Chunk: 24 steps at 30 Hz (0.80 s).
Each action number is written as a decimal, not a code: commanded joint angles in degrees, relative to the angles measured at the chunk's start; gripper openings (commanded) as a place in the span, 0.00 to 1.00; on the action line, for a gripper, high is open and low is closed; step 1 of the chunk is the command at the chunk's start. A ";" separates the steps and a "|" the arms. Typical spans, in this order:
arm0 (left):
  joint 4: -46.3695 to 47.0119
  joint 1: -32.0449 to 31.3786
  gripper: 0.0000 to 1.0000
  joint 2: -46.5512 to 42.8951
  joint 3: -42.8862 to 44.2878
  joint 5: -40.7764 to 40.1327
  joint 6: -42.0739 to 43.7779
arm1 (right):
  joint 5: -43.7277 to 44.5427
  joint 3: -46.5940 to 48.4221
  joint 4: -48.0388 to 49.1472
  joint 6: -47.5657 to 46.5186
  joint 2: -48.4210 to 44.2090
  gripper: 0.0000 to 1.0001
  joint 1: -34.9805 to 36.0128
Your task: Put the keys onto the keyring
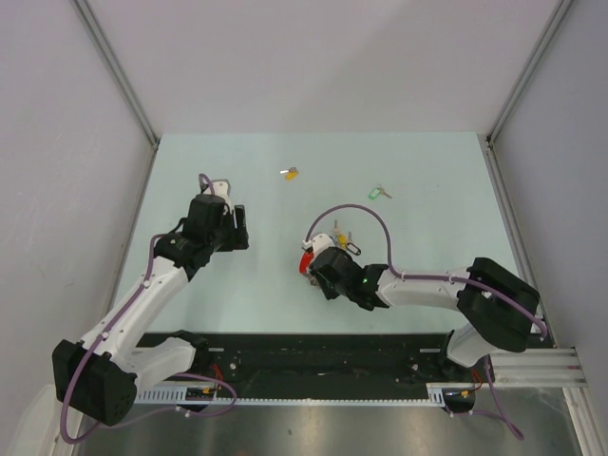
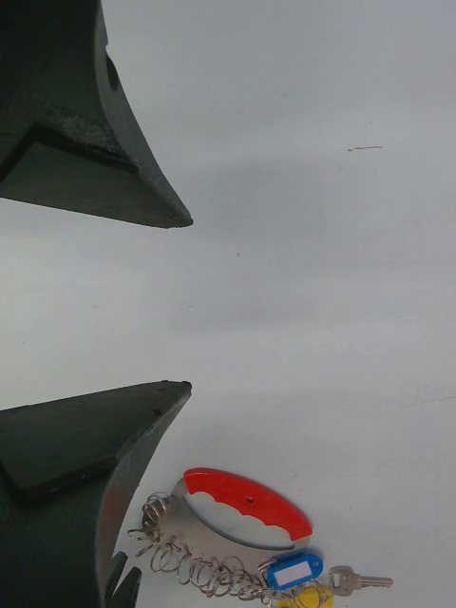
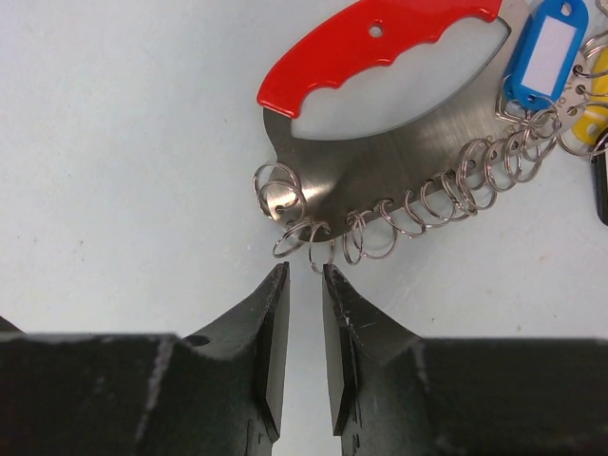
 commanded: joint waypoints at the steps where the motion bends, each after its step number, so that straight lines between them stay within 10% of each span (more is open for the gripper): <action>1: 0.48 0.43 0.71 -0.03 -0.06 0.53 1.39 | -0.02 -0.08 3.15 -1.33 1.86 0.25 0.00; 24: 0.48 0.43 0.71 -0.20 -0.06 0.79 1.56 | 3.05 -0.08 4.39 -2.13 4.15 0.21 -0.08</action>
